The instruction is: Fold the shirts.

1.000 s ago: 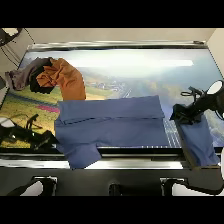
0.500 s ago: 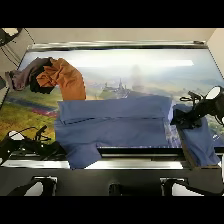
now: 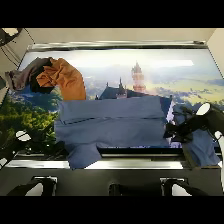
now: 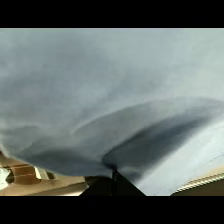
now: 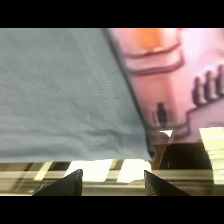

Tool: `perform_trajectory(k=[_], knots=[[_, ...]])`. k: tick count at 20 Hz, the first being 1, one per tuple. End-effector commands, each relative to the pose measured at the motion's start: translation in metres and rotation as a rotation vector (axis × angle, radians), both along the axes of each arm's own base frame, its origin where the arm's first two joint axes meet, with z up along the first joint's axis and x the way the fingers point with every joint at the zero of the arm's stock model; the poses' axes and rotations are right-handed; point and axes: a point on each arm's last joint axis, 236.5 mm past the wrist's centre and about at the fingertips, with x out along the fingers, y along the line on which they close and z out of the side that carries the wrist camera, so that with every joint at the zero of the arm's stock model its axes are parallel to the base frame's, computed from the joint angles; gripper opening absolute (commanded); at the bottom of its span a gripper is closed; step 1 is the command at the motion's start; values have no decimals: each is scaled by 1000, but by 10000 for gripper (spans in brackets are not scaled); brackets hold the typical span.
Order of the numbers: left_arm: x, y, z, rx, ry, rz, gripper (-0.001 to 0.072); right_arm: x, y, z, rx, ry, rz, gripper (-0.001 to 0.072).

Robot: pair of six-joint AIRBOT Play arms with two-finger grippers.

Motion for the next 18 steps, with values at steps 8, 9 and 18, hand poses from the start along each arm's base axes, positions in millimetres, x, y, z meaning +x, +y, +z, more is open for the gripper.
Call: perform_trajectory(k=[8,9,18], knots=[[-1,-2,3,-4,-9,-34,23,-6,-9,-29,-104,-2,52,497],[-1,-2,3,-4,-9,-36,22,-4,-7,-31,-94,-12,41,496],[14,4,13,19,-82,-66,22,3,17,-40,13,13,-9,42]])
